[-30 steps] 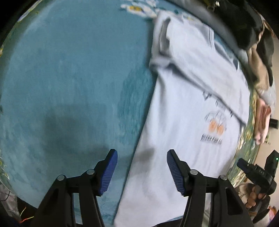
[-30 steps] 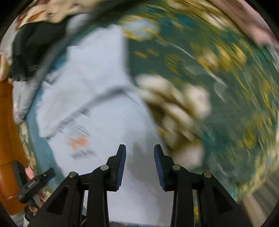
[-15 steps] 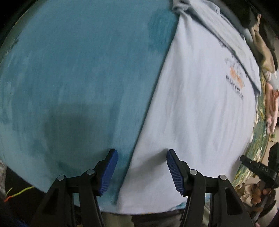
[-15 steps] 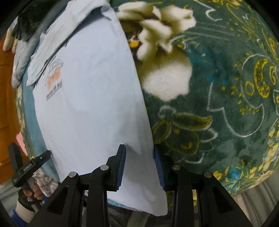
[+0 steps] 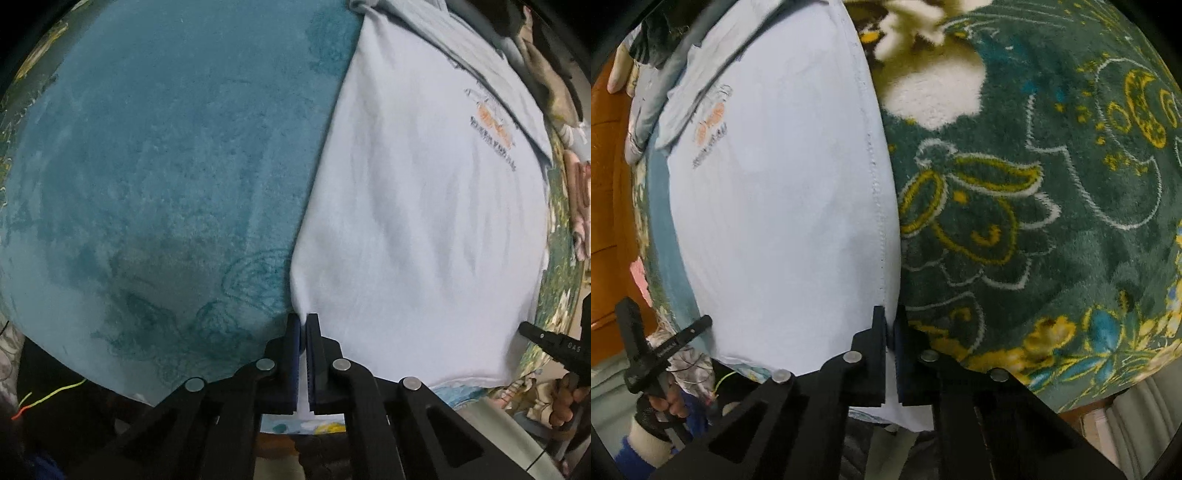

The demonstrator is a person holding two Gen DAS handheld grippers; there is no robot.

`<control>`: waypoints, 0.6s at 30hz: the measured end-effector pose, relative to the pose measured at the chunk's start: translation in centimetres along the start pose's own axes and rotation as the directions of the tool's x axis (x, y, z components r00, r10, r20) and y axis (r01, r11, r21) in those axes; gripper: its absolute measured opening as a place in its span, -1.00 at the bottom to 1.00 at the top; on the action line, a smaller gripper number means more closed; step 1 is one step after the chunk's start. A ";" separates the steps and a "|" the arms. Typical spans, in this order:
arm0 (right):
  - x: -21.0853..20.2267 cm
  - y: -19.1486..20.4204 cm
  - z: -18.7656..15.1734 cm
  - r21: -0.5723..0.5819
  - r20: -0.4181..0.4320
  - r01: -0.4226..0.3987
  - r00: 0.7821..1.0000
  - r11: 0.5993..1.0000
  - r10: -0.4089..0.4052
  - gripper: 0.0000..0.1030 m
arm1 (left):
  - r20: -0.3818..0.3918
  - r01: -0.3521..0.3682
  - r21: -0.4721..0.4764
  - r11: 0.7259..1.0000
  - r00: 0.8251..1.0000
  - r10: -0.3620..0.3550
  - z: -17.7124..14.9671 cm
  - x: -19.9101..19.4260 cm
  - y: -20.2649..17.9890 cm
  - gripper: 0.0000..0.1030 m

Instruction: Fold clothes

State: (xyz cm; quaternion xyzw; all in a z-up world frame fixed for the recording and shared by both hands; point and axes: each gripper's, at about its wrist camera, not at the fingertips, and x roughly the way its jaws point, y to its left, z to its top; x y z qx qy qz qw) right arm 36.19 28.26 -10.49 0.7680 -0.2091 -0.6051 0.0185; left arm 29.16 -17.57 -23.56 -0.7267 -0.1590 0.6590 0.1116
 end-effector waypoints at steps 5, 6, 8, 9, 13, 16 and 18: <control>-2.0 -0.2 0.1 0.015 0.032 -0.077 0.997 0.997 0.076 -0.96 | 0.072 0.079 -0.030 0.996 0.994 -0.076 0.6 -3.1 0.6 -0.95; -2.8 -0.1 0.3 0.019 0.048 -0.101 0.994 0.995 0.100 -0.96 | 0.091 0.092 -0.026 0.995 0.992 -0.090 0.9 -4.0 0.6 -0.94; -4.3 0.1 0.7 0.027 0.082 -0.142 0.987 0.989 0.140 -0.96 | 0.128 0.120 -0.018 0.993 0.985 -0.116 1.6 -5.7 0.5 -0.95; -5.1 0.2 0.9 0.030 0.101 -0.159 0.983 0.987 0.156 -0.96 | 0.147 0.132 -0.012 0.991 0.981 -0.129 2.2 -6.6 0.4 -0.94; -6.5 2.0 4.6 0.030 0.156 -0.179 0.973 0.983 0.173 -0.96 | 0.210 0.172 0.021 0.985 0.962 -0.172 6.8 -9.5 0.0 -0.94; -7.4 3.5 7.3 0.030 0.197 -0.194 0.963 0.981 0.184 -0.96 | 0.231 0.184 0.040 0.982 0.955 -0.188 12.5 -10.1 -1.9 -0.95; -8.1 4.4 9.2 0.029 0.224 -0.203 0.956 0.979 0.192 -0.96 | 0.234 0.184 0.051 0.982 0.953 -0.191 15.7 -10.1 -2.2 -0.95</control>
